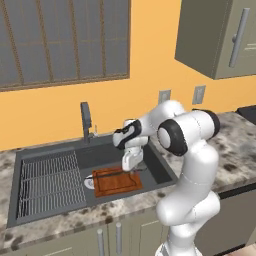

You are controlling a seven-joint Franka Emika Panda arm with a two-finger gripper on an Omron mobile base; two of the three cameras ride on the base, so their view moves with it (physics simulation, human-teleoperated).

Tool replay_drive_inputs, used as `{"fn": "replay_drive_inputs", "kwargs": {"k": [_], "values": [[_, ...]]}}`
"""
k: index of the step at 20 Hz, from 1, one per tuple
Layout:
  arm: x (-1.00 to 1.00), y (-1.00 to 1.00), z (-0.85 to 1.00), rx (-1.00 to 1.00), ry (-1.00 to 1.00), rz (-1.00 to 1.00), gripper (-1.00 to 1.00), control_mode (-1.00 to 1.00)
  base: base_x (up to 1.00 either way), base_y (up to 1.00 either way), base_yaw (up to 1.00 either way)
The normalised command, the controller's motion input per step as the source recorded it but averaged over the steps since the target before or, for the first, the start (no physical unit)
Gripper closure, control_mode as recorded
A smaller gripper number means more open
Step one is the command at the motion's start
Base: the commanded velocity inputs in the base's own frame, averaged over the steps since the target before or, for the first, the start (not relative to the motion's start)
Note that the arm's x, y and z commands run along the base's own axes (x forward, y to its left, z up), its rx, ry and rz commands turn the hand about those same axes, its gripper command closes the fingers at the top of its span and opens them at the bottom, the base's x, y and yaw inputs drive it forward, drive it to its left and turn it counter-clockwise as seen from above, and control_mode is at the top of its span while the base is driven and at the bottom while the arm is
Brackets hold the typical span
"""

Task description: Move the cutting board and knife to the sink. Then move spray from the cabinet to the counter.

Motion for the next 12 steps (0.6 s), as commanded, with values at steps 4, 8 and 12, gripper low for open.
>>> {"fn": "replay_drive_inputs", "kwargs": {"k": [4, 8, 12], "values": [[0.04, 0.00, -0.56, 0.00, -0.14, 0.00, 1.00, -1.00, 0.00, 0.00, 0.00], [0.01, 0.00, -0.57, 0.00, -0.20, 0.00, 1.00, -1.00, 0.00, 0.00, 0.00], [0.08, 0.00, -0.47, 0.00, -0.23, 0.00, 1.00, -1.00, 0.00, 0.00, 0.00]]}}
